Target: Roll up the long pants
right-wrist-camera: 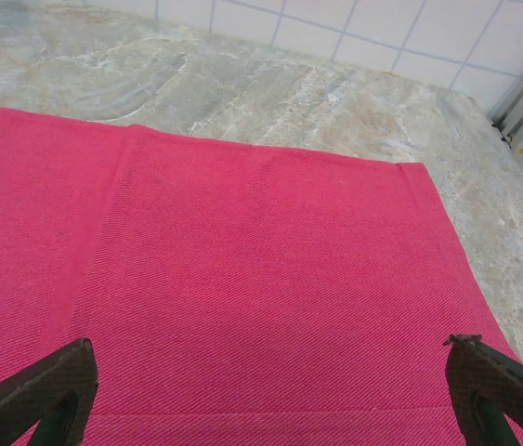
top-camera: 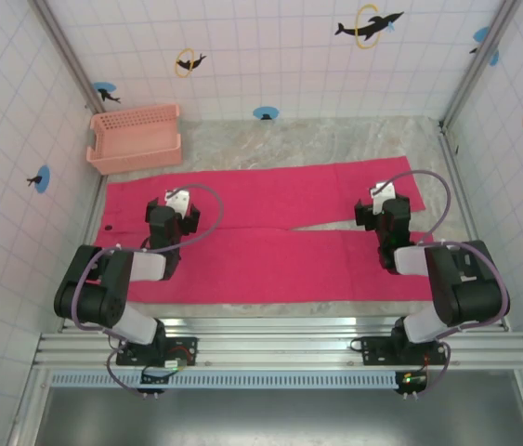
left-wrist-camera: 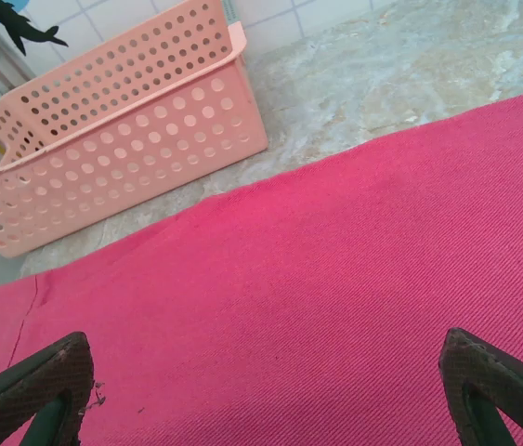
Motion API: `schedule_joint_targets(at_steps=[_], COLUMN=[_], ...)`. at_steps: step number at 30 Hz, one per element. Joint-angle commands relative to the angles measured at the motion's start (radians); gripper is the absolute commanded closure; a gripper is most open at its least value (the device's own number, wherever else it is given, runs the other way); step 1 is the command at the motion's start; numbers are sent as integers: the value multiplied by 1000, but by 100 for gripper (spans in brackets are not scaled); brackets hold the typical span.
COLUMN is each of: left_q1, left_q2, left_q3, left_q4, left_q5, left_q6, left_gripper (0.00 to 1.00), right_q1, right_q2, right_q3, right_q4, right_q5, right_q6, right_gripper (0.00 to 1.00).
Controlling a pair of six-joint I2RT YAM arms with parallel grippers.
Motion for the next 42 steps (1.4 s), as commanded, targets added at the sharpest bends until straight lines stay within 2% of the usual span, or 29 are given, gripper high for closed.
schedule_joint_targets(at_steps=[1,17,19,20,22,23,25,28,30,31,32,34,36,38,42], left_q1=[-4,-3,-4,-9,-19,-15,3,104,229,275,302,393,543,676,807], left_q2=[-8,-6,-24,-71,-175,-209,-261,-285,-284,-287,-295,-339,-400,-431,-338], left_q3=[2,6,11,61,294,426,622,864,912,920,925,889,784,651,515], left_q4=[7,0,12,-111,-596,-778,-1011,-1309,-1373,-1410,-1461,-1548,-1561,-1533,-1533], left_q5=[9,9,-1,15,-34,-37,-16,-73,124,161,120,89,185,304,438], left_q6=[17,14,12,29,-6,-41,-117,-374,-453,-499,-553,-675,-813,-892,-908], left_gripper=[3,2,3,2,3,3,3,2,2,3,3,3,5,10,15], right_q1=[-3,-6,-6,0,20,35,110,210,198,173,128,14,-68,-163,-393], right_q2=[3,3,-30,-75,-152,-174,-216,-259,-281,-304,-327,-382,-456,-548,-670], right_q3=[8,9,41,106,346,472,654,809,832,820,800,718,603,451,189], right_q4=[3,2,-79,-230,-688,-864,-1058,-1204,-1247,-1292,-1350,-1392,-1442,-1464,-1353], right_q5=[0,-2,49,92,167,176,257,401,491,534,514,352,370,372,131], right_q6=[10,15,34,38,78,93,69,-10,91,222,362,511,667,810,941], right_gripper=[1,1,1,1,1,1,1,1,1,1,1,1,1,1,1])
